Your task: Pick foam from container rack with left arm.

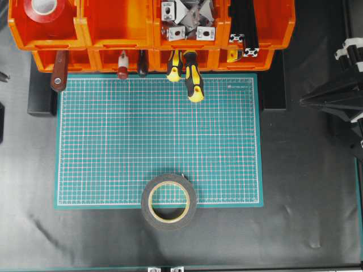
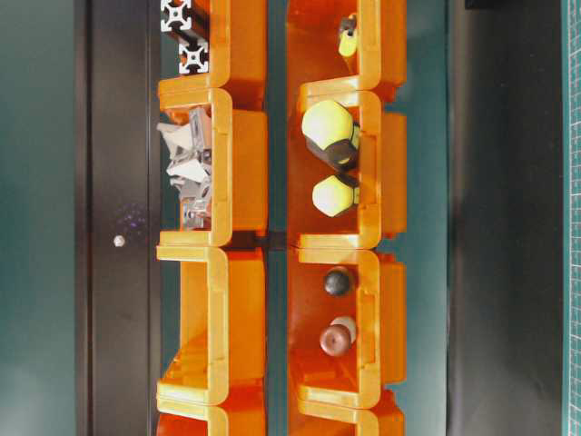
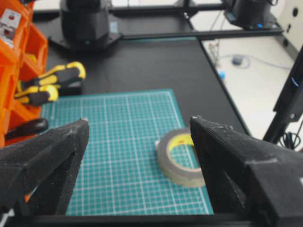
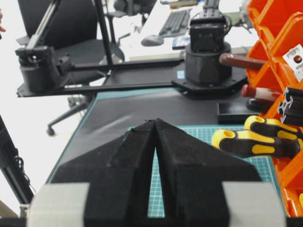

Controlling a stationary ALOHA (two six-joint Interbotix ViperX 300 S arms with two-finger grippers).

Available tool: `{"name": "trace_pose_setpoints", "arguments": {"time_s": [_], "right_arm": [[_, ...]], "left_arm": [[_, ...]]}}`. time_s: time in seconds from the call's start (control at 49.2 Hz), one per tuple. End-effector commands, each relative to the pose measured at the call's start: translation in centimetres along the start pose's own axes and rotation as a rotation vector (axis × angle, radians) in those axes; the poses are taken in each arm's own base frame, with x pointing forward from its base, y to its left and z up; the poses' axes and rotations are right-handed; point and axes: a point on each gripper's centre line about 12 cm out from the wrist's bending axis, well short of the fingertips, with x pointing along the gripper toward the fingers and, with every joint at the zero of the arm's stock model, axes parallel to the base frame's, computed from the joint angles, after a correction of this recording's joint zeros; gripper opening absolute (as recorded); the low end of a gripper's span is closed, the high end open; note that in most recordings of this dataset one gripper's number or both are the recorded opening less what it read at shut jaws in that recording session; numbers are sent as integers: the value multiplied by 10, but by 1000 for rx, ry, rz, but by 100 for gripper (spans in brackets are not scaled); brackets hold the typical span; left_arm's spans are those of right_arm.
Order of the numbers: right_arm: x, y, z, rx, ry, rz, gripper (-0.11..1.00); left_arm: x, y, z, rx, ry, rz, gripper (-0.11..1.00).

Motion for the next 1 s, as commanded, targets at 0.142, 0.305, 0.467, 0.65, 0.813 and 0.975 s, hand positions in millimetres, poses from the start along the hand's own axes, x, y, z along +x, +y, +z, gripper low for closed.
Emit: {"name": "trace_pose_setpoints", "arguments": {"time_s": [0.142,0.305,0.467,0.65,0.813,0.975], "right_arm": [[1,1,6,-9,-15,5,0],[1,1,7,-11,-26,6,0],[1,1,7,-12,-27,6,0],[1,1,7,-12,-24,6,0],[1,1,7,-12,-24,6,0],[1,1,6,-12,-21,6,0]], "left_arm": [[-5,0,1,-10,-37,0,83],[-14,0,3,2,-95,-3,83],[-20,0,-4,0,-106,-6,83],[-22,0,-7,0,-113,-5,83],[-22,0,-8,2,-110,-5,83],[-21,0,-9,2,-109,-5,83]]}}
